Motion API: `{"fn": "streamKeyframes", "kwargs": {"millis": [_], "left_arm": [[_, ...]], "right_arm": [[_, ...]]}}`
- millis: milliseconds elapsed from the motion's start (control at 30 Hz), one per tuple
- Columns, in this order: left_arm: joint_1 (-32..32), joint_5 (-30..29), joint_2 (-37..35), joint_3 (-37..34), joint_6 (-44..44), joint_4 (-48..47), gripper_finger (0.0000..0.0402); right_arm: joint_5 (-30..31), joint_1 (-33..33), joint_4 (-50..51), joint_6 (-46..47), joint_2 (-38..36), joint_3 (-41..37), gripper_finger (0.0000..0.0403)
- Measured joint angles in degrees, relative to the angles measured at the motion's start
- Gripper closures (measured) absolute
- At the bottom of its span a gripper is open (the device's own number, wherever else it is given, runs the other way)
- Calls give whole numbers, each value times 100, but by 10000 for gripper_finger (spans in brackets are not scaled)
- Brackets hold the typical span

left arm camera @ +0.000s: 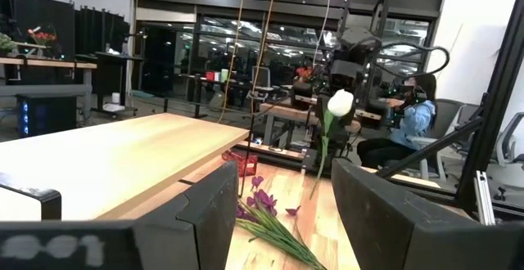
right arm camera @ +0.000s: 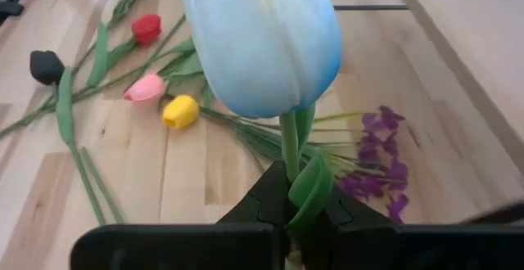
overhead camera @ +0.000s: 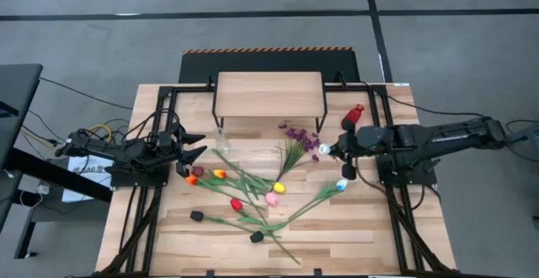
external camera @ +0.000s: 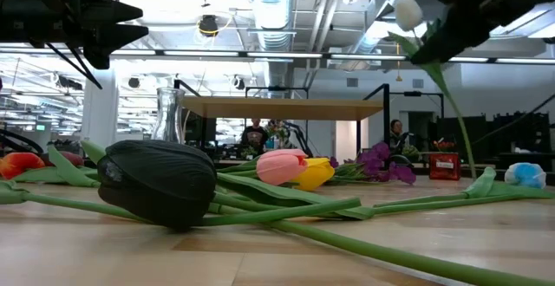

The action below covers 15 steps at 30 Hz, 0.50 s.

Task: Pick and place flowers into a vace then onto a shelf
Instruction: Put the top white flower into the red vase

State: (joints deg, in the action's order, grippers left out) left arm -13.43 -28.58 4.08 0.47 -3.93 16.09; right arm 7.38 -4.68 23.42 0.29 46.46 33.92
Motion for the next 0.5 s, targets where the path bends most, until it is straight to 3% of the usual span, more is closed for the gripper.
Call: {"fn": "streamKeyframes", "kwargs": {"millis": [233,500], "left_arm": [[0,-2,0,-4,-6,-12,214],[0,-2,0,-7,-12,-12,214]], "right_arm": [[-326,-377,6,-80,1143,385,396],[-254,-773,-99,147,2049,824,378]]}}
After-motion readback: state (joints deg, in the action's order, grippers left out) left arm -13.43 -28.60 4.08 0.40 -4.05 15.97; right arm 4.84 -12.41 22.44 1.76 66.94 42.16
